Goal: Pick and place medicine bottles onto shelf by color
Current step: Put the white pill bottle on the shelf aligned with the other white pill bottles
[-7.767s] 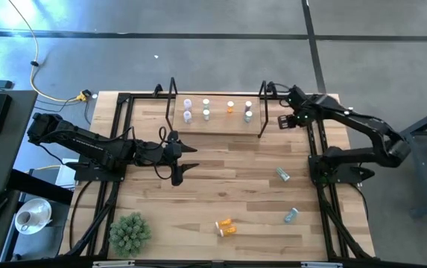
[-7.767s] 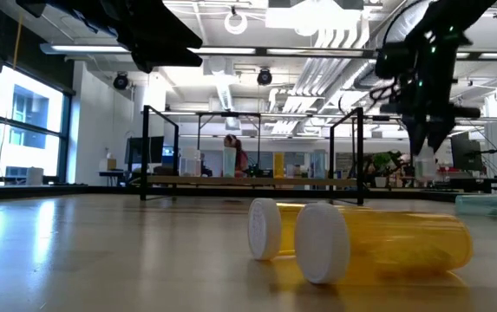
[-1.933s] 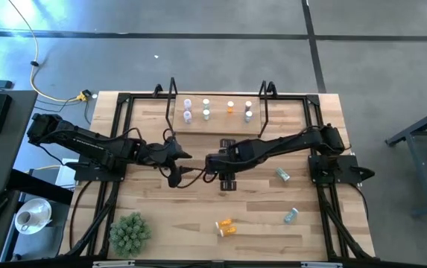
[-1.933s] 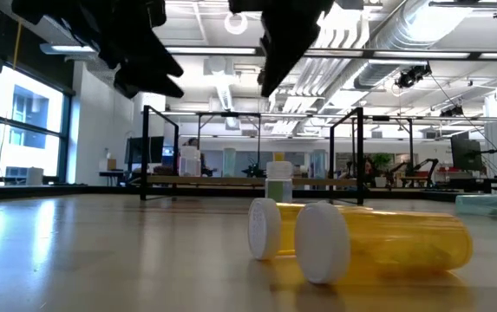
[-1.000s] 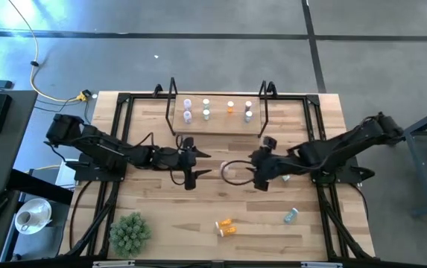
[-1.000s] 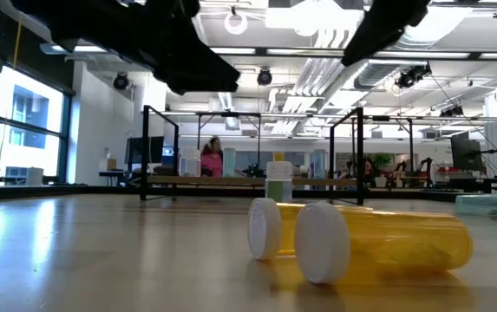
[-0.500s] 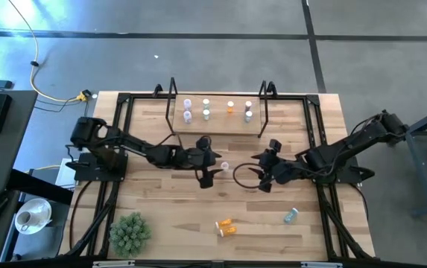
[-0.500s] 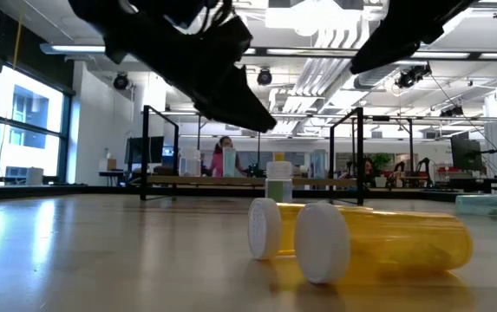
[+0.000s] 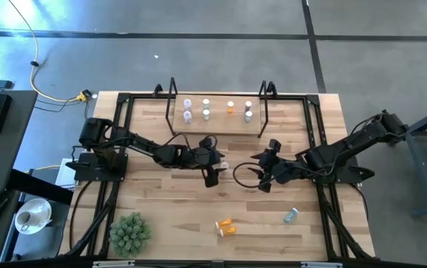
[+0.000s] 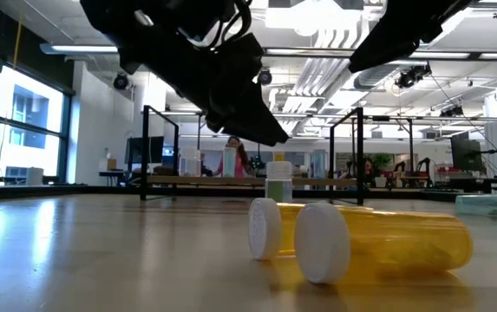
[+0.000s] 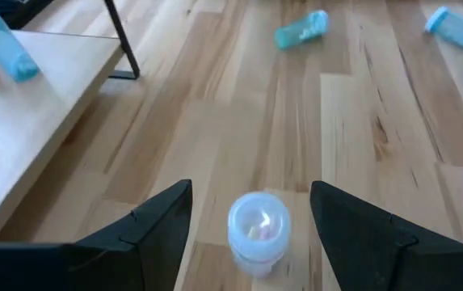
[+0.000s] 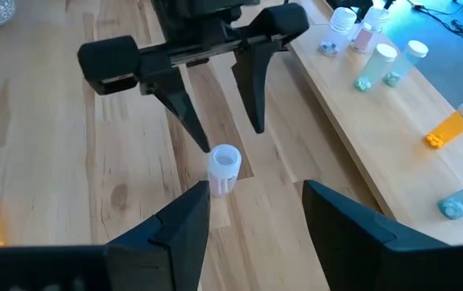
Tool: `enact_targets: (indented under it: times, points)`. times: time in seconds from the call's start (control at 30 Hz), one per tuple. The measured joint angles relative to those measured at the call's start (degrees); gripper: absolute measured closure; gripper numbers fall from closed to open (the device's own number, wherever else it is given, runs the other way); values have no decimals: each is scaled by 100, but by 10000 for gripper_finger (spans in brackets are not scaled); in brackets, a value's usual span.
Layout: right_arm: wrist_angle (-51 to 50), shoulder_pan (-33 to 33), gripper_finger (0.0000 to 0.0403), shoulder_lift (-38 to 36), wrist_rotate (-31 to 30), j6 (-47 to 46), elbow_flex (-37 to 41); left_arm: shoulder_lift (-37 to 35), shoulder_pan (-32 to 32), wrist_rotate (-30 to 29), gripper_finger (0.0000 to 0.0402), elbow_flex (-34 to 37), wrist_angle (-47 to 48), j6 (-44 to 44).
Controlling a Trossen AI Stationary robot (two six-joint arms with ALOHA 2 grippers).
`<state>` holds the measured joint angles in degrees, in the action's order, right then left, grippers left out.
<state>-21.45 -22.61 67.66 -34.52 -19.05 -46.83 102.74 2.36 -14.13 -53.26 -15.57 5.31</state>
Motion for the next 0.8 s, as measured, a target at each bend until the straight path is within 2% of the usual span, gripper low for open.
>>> enact_targets:
  times: [0.23,0.57,0.8]
  points:
    - [2,0,215,0,-1,0,0,4,103,549,161,-2,62,205]
    - [2,1,215,0,0,0,0,4,99,190,161,-2,108,481]
    - [3,1,215,2,0,-1,0,161,100,192,161,6,166,668]
